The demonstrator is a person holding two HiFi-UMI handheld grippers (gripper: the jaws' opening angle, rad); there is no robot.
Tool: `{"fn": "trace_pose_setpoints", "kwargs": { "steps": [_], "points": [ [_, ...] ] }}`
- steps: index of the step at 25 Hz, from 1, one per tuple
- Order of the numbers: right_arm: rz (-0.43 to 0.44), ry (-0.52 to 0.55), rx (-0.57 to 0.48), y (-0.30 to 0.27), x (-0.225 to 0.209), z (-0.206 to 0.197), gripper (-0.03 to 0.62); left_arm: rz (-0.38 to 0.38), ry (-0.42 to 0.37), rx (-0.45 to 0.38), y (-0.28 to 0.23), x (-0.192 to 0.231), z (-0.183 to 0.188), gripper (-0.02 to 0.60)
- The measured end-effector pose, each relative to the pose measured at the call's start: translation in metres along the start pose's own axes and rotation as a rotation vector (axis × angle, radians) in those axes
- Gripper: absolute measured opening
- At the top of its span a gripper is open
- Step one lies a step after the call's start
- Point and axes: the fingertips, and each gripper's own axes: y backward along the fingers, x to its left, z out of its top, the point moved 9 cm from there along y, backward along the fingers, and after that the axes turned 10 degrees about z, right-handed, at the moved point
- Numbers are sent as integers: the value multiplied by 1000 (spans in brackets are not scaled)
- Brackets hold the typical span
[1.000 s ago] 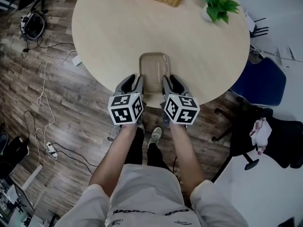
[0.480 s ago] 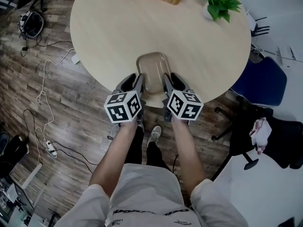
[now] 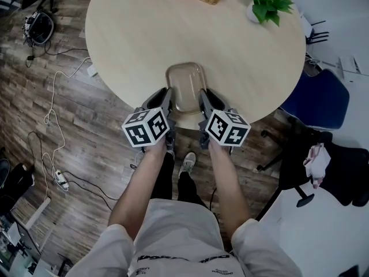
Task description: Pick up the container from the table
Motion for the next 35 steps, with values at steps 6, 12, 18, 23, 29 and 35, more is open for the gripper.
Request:
{"fn": "trace_pose_setpoints", "kwargs": {
  "steps": [6,12,18,23,29,35],
  "points": [
    [9,13,-17,12,11,3,92,-7,3,-19,14,-4,1,71],
    [15,46,-15,30,28,4,92,-4,0,-40,38,-10,0,69],
    [38,73,-34,55,48,8,91,-9,-4,-75,70,-22,1,67],
    [50,90,-50,84,64,9,92,-29,-4,-104,99,-36,-2,66],
    [66,109,-71,121,77,9,94,-43,-43,-133,134,-58,-10,66],
    [92,143,-109,159,99,13,94,-45,-74,-185,174,-79,-13,66]
  ]
}}
